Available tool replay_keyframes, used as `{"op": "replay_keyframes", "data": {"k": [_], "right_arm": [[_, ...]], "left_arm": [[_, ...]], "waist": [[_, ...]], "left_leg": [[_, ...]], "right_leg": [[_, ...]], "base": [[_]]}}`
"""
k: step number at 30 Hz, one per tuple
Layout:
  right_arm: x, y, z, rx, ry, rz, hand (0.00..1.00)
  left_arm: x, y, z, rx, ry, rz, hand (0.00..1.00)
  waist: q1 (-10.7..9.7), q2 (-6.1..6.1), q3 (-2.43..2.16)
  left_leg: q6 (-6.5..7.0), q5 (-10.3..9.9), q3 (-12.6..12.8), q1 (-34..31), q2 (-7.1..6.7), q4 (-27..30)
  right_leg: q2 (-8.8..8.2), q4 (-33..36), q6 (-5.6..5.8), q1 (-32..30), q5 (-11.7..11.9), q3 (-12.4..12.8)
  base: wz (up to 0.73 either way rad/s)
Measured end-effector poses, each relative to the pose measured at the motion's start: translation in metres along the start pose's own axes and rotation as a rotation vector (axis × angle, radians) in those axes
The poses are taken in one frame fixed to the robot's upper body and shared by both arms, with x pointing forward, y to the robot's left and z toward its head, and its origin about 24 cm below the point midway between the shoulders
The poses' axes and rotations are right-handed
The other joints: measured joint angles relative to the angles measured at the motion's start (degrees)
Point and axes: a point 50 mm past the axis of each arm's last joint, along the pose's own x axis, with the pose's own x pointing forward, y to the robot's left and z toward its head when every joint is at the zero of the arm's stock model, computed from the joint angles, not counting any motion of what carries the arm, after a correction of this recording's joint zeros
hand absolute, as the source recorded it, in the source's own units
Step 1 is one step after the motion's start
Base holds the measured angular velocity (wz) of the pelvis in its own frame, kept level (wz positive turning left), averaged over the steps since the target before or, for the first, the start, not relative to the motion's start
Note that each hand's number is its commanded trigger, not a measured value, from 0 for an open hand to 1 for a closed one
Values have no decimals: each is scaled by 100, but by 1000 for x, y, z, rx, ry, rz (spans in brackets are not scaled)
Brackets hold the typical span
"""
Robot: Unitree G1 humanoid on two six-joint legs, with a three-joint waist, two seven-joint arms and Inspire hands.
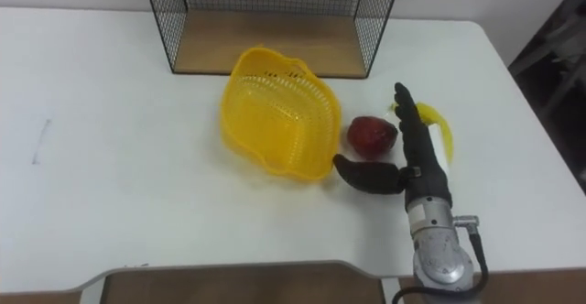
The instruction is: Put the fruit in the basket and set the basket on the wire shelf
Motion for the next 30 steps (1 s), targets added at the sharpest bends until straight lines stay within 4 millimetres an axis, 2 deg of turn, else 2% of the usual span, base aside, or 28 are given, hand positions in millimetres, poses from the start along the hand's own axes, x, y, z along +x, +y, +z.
{"op": "replay_keyframes", "data": {"k": [4, 12, 15, 22, 30], "right_arm": [[1, -4, 1, -9, -3, -7, 0], [2, -17, 2, -15, -7, -50, 0], [2, -21, 2, -13, -7, -65, 0], [2, -21, 2, -7, -6, -61, 0], [2, -20, 2, -7, -6, -42, 0]], "left_arm": [[-1, 0, -2, 0, 5, -4, 0], [-2, 1, -4, 28, -5, -12, 0], [-3, 1, -9, 29, 10, -17, 0], [-3, 1, -8, 40, 3, -19, 0], [-3, 2, -7, 40, -4, -15, 0]], "waist": [[9, 2, -1], [157, 27, -5], [207, 36, -33], [246, 99, -63], [262, 106, -61]], "left_leg": [[0, 0, -27, 11, -3, -2], [0, 0, -34, 45, -6, -10], [0, 0, -35, 52, -6, -8], [1, 0, -78, 109, -11, 5], [4, 19, -123, 92, -20, 4]], "right_leg": [[-1, -12, 0, 20, 0, -4], [-4, -20, 1, 54, -1, -10], [-4, -19, 1, 63, -1, -11], [-12, -20, 2, 152, 0, -52], [-22, -11, 2, 160, 0, -109]], "base": [[2], [0], [0], [4], [3]]}}
